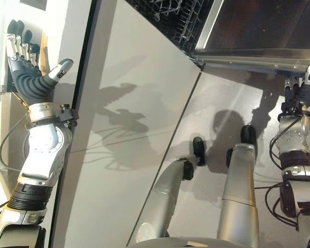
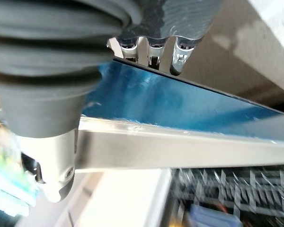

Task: Pick up plates and place into dishwasher.

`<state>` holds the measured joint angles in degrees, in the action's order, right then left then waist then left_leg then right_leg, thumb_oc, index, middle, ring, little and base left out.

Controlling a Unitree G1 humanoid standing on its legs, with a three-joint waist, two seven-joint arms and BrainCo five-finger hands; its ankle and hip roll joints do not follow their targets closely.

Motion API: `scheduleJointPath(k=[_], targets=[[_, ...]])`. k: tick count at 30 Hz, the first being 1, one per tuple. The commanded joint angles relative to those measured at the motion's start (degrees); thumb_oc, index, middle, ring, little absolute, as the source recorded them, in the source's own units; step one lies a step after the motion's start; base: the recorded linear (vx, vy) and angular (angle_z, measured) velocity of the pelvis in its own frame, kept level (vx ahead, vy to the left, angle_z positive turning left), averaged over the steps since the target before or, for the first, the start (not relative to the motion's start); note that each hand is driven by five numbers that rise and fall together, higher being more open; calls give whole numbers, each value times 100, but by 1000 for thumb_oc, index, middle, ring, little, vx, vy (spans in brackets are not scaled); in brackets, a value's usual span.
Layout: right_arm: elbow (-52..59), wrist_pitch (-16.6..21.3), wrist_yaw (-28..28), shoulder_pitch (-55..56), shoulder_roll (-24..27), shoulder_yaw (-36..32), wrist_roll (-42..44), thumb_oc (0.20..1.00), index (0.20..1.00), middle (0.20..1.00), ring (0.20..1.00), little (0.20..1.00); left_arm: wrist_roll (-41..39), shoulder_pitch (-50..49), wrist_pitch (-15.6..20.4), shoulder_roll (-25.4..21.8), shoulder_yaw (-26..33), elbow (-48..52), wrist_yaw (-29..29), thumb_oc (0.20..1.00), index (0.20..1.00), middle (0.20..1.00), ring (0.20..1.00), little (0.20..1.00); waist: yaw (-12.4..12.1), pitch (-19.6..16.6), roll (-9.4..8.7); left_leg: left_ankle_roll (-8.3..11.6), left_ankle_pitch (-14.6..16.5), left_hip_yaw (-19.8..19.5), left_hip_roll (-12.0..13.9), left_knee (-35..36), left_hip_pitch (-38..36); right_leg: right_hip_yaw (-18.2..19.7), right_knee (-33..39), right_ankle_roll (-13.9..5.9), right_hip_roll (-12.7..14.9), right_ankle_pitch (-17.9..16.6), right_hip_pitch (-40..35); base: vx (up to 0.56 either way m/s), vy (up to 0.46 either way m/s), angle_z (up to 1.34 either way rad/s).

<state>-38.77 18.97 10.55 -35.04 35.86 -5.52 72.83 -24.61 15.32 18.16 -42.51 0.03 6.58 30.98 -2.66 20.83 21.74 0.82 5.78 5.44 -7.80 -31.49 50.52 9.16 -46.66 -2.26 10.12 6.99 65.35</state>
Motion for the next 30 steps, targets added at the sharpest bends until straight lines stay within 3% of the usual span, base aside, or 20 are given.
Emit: scheduleJointPath(k=[1,11,19,24,30], targets=[[2292,278,1235,-1156,350,596,-599,1000,1000,1000,1000,1000,-499,75,-385,396,-404,-385,-508,1000,1000,1000,1000,1000,498,896,242,82,-562,-404,110,513,-329,-218,550,-11,-192,60,-759,5,59,-2],[3717,246,1552,-961,110,631,-1067,1000,1000,1000,1000,1000,-1020,-318,-258,464,34,-440,-914,1000,1000,1000,1000,1000,484,896,91,113,-780,-584,155,1116,-1294,-414,1332,-4,-58,-118,-1824,27,113,3],[4174,166,1568,-546,-138,495,-1405,1000,1000,1000,1000,1000,-1254,-604,-332,649,312,-482,-1234,1000,1000,1000,1000,1000,311,710,-220,68,-845,-678,172,1484,-2068,-776,1816,-3,86,-189,-2873,56,102,13],[4253,235,1521,-239,-415,463,-1472,1000,1000,1000,1000,1000,-1282,-671,-410,670,448,-590,-1433,1000,1000,1000,1000,1000,30,359,-643,5,-849,-800,213,1659,-2381,-1063,2150,-51,106,-258,-3452,56,-29,51],[4162,537,1348,207,-898,574,-1727,1000,1000,1000,1000,1000,-928,-652,-507,604,566,-629,-1795,1000,1000,1000,1000,1000,-366,3,-1298,-83,-771,-1091,238,1742,-2759,-1475,2694,-112,82,-416,-4349,77,-146,53]])
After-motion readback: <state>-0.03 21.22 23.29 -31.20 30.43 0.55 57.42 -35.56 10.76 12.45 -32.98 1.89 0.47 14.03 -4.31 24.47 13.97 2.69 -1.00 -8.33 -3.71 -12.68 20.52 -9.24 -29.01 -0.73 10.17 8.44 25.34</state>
